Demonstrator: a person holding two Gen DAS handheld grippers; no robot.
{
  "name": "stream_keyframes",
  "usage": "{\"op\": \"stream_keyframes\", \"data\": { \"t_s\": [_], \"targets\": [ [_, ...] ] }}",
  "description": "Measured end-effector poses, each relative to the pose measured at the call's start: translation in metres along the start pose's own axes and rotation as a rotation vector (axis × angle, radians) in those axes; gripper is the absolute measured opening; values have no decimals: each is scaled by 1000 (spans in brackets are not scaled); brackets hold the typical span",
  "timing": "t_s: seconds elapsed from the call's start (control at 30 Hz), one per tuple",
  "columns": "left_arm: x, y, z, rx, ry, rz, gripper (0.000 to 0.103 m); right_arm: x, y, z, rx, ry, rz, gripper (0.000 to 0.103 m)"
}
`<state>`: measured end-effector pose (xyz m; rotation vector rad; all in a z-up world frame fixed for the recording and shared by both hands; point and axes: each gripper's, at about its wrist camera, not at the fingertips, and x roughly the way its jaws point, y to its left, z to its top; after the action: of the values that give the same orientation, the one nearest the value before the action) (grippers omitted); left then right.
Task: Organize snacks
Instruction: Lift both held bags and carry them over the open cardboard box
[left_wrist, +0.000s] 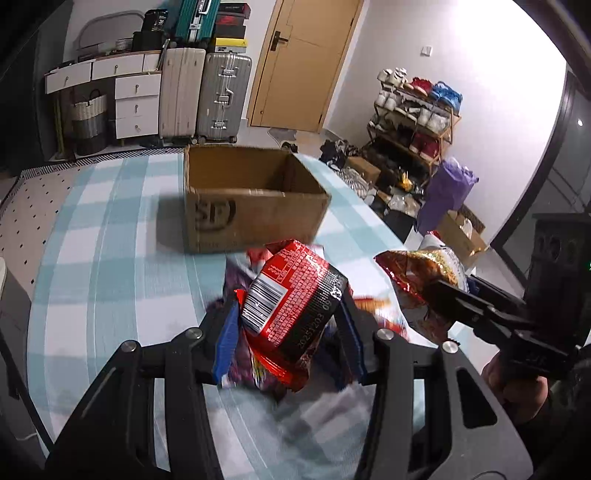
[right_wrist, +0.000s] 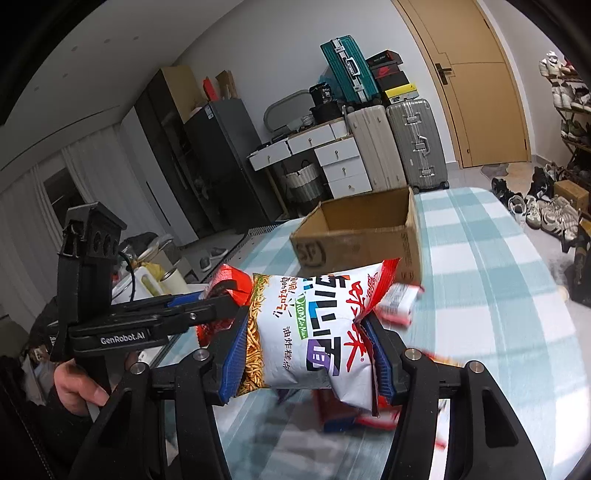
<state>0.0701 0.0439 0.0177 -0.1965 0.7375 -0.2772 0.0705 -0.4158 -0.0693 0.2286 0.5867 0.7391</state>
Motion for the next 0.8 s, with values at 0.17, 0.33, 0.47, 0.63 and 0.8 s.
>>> {"op": "stream_keyframes", "data": {
  "t_s": [0.17,0.33,0.47,0.63,0.8],
  "targets": [
    [11,4,34,15,-2,19,46,13,-4,30,-20,9,-2,58],
    [27,16,70,3,-7,30,46,30,-10,62,-12,20,2,58],
    [41,20,98,29,-3,58,46,47,-19,91,4,15,1,58],
    [60,24,134,29,14,58,46,67,-28,122,22,12,7,58],
    [78,24,162,31,10,67,46,91,-35,151,24,21,-8,58]
  ]
}}
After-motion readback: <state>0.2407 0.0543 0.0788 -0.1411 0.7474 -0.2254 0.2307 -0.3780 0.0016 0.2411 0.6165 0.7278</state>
